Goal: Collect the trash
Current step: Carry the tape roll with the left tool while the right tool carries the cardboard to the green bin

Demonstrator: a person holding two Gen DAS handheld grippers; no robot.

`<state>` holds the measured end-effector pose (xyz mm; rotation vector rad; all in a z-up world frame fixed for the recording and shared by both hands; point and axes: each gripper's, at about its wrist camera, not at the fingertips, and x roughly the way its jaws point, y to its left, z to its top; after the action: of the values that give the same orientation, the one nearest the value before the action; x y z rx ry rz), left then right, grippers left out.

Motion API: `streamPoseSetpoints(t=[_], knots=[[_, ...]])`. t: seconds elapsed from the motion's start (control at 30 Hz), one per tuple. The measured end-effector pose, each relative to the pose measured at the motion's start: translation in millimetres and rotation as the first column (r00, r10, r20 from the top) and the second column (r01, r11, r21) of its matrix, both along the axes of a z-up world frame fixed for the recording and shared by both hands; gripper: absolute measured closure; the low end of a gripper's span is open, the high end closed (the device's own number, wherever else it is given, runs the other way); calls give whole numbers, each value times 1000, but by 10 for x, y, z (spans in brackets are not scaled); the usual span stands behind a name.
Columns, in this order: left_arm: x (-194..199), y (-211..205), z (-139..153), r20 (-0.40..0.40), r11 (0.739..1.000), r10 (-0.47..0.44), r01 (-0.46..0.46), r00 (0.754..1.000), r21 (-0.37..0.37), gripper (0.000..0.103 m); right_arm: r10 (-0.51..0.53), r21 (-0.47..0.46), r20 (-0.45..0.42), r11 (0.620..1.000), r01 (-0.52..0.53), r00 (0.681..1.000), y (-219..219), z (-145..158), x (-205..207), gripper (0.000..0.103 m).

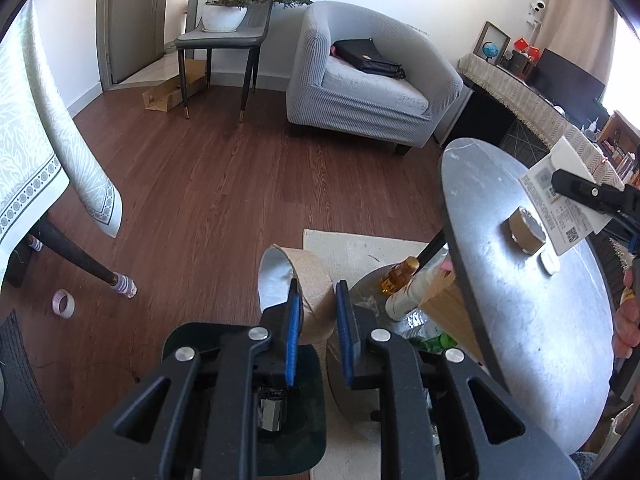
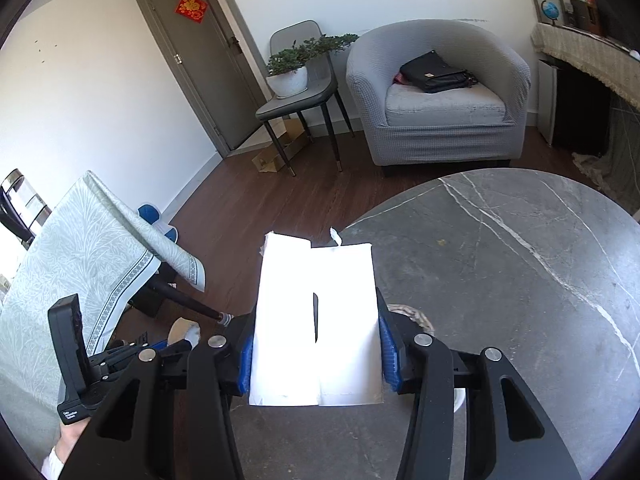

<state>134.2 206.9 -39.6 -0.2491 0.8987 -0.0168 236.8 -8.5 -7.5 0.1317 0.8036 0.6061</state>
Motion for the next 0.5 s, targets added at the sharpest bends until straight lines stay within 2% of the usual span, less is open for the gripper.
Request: streamPoseSetpoints(t=[0.2, 0.5], knots=[[-95, 165, -327, -100, 999, 3, 1, 995, 42, 85, 62, -11, 1, 998, -62, 998, 302, -13, -123, 54], [-404, 419, -731, -218, 1000, 12, -13, 976, -4, 85, 143, -3, -1, 990, -143, 990, 799, -43, -416, 54]])
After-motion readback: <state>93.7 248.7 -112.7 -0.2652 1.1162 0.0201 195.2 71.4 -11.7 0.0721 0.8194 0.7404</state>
